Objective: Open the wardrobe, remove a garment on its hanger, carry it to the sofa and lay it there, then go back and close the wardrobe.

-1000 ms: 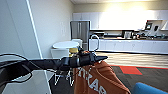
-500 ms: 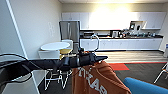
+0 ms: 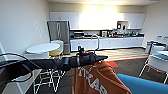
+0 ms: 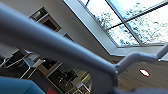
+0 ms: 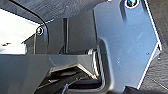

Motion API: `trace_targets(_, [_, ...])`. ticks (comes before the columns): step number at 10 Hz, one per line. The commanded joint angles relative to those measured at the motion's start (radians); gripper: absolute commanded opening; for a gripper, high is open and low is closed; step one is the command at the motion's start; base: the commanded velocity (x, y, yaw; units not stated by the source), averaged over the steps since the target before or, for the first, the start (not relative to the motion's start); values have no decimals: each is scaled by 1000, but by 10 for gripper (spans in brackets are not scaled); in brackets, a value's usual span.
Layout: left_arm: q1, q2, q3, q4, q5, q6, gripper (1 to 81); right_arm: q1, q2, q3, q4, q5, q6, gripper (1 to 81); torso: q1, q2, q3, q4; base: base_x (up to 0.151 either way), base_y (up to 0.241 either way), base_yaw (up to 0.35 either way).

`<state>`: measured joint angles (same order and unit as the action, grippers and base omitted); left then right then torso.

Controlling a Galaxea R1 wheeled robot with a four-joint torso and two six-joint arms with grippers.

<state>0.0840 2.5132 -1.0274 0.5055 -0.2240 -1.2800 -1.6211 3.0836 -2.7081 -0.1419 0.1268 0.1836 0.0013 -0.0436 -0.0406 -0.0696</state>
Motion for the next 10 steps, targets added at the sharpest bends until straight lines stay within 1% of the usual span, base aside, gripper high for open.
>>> trace_targets(1, [-189,12,15,16,-69,21,10,42,14,12,-8,-52,-4,811,0,0,0,0,0,0,-280])
trace_targets(10, [-189,-8,27,22,-77,21,10,43,14,12,-7,-52,-4,811,0,0,0,0,0,0,-281])
